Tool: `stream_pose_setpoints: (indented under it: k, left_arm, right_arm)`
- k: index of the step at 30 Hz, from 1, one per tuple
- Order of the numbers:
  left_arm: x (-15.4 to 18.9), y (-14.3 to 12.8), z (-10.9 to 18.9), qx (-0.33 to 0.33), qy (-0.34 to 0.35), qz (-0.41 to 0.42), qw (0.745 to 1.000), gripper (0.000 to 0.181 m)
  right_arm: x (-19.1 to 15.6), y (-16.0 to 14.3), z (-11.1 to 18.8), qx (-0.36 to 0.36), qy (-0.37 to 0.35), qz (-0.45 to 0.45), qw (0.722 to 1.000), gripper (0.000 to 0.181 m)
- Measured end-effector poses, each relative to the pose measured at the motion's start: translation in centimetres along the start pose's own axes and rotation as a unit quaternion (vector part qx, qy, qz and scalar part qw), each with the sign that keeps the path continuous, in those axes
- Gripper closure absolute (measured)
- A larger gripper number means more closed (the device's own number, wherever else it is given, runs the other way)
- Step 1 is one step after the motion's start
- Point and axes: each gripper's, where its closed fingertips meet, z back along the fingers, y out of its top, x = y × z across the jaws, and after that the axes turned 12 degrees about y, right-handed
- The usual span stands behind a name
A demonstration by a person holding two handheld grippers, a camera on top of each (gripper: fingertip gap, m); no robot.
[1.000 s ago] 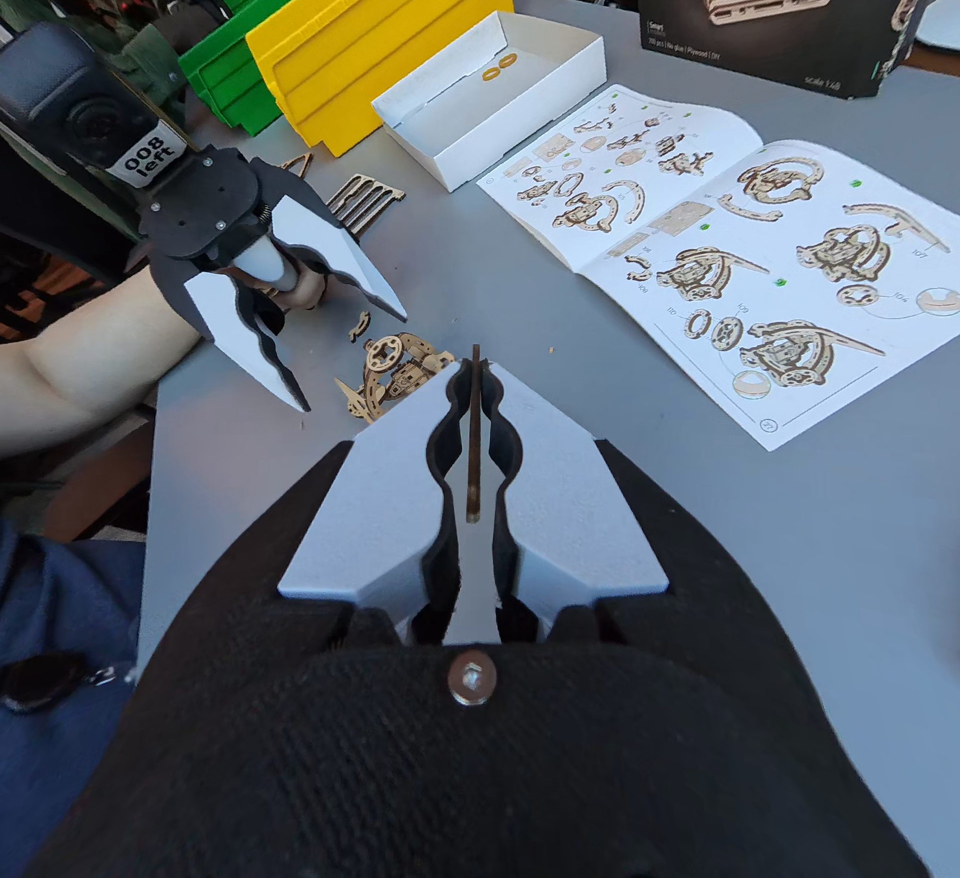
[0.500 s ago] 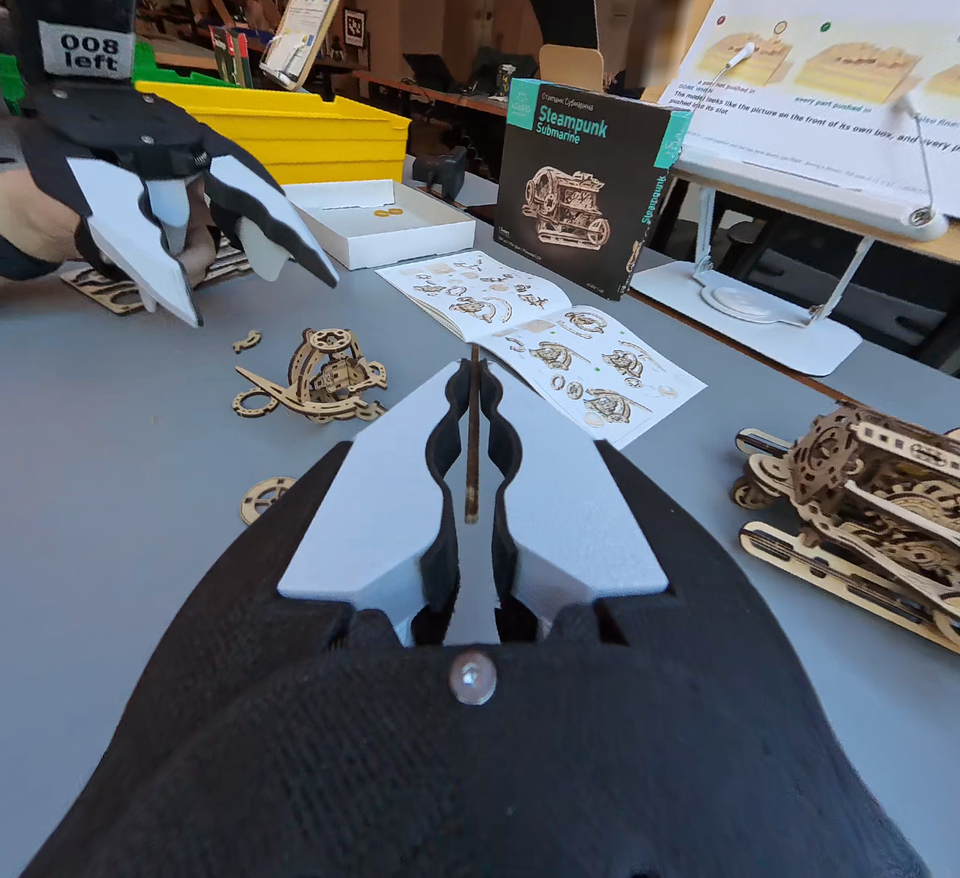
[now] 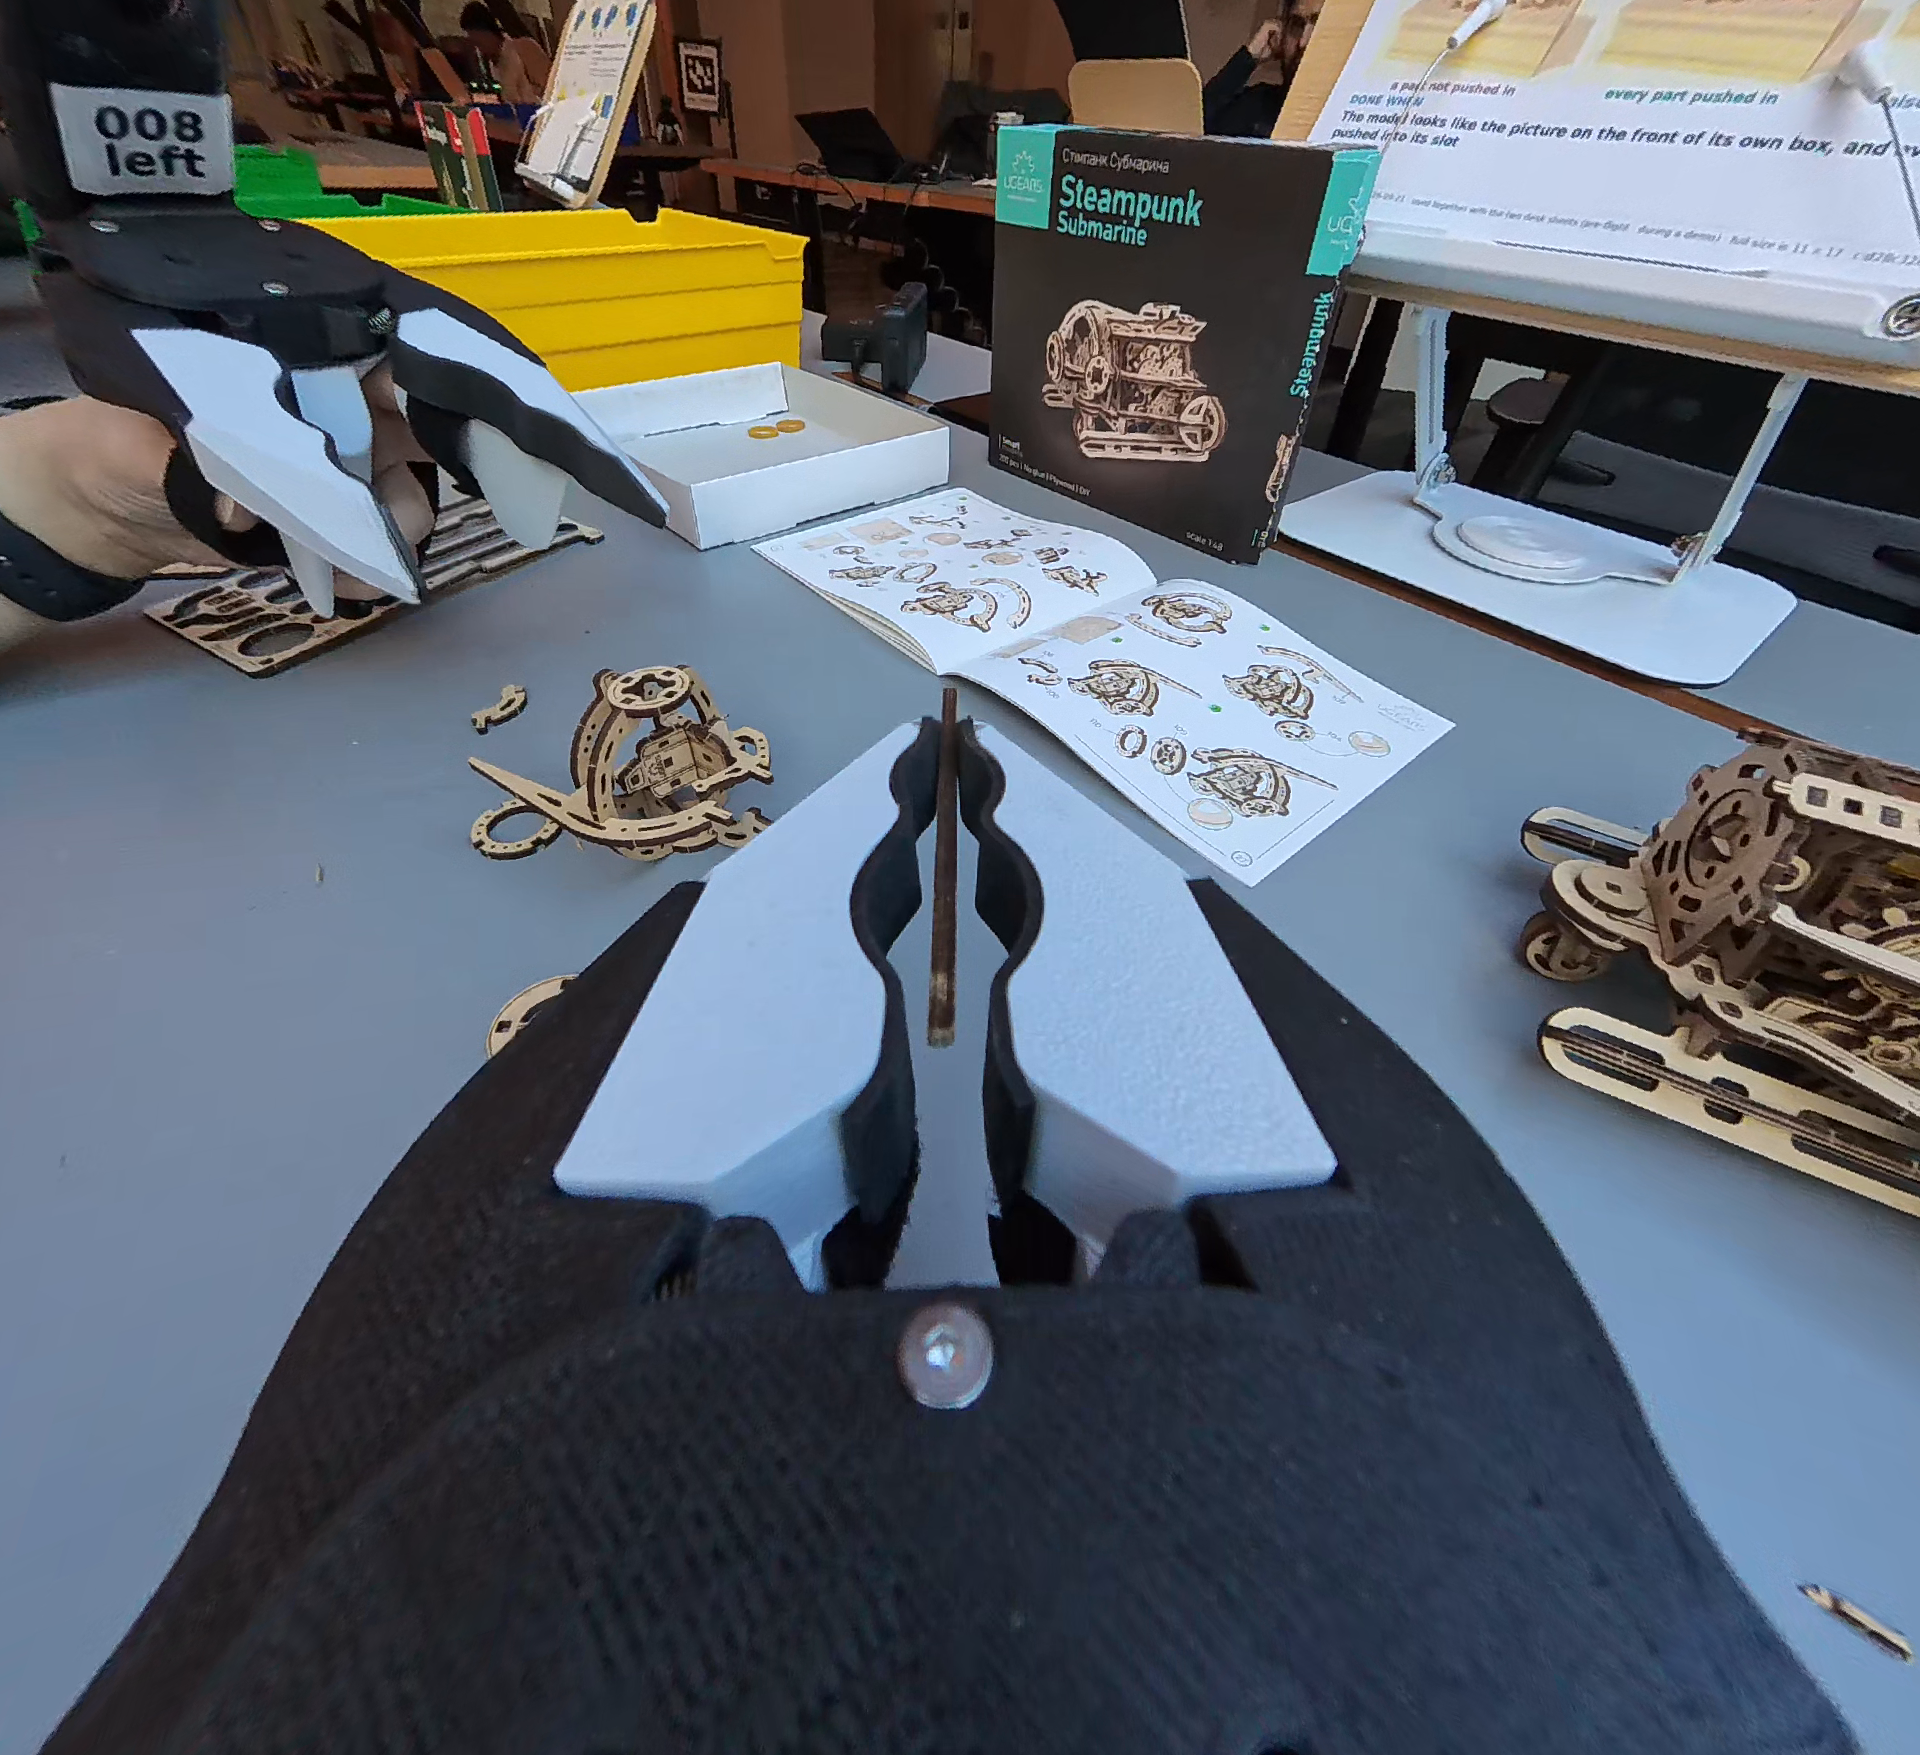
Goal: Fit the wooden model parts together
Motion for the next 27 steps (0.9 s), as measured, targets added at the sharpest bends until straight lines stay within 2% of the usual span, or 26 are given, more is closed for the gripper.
stream_pose_setpoints:
  k: [27]
  left_arm:
    - [-0.8, 1.5, 0.7, 0.037, 0.028, -0.004, 0.999, 0.118]
  right_arm:
    - [0.0, -0.5, -0.3, -0.012, 0.001, -0.008, 1.000, 0.180]
